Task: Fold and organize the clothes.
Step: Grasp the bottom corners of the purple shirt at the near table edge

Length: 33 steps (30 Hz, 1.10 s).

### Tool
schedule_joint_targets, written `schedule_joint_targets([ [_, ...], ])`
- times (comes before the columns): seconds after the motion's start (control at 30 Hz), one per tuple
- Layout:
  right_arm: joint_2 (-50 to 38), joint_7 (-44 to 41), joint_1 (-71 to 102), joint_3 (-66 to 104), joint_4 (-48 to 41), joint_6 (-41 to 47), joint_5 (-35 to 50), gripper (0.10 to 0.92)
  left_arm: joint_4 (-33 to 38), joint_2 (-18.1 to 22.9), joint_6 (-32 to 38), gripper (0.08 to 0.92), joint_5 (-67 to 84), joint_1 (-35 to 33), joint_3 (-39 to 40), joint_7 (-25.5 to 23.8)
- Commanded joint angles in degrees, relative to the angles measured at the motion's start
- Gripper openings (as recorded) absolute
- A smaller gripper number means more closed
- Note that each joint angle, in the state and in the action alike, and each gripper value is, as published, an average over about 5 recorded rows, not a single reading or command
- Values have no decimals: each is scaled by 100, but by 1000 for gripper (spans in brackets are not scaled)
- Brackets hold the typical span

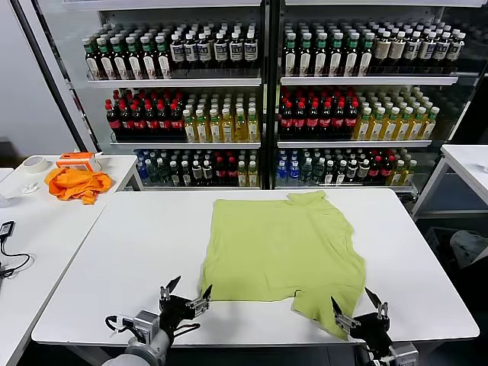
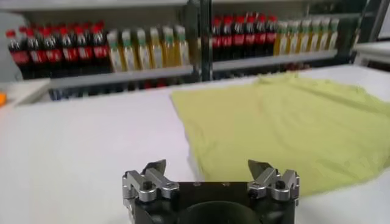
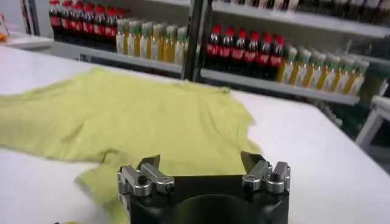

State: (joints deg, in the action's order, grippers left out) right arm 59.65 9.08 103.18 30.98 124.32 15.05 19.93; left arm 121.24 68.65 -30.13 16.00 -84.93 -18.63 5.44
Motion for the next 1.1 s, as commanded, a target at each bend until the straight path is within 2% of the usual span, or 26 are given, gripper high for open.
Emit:
schedule_joint_targets([
  [0.03,13,19,236,20,-71,36,86,823,-387,110,-145,822,342,231,113,315],
  [0.23,59,41,81,-138,-197,5,228,823,-588,147,-135,823,258,398,155,407],
  [0.57,89,99,-150,-371,-234,73,388,808,-512,185,-283,823,200,379,135,471],
  [0.7,97,75,-255,-448,-296,144,526,716,-521,209,-271,822,177,341,196,437],
  [0.8,96,72,-326,-495,-339,200,667,630,-550,236,-252,785,151,330,267,393],
  [1.1,75,74,-398,-523,-363,252,808,370,-688,306,-184,507,41,361,448,350],
])
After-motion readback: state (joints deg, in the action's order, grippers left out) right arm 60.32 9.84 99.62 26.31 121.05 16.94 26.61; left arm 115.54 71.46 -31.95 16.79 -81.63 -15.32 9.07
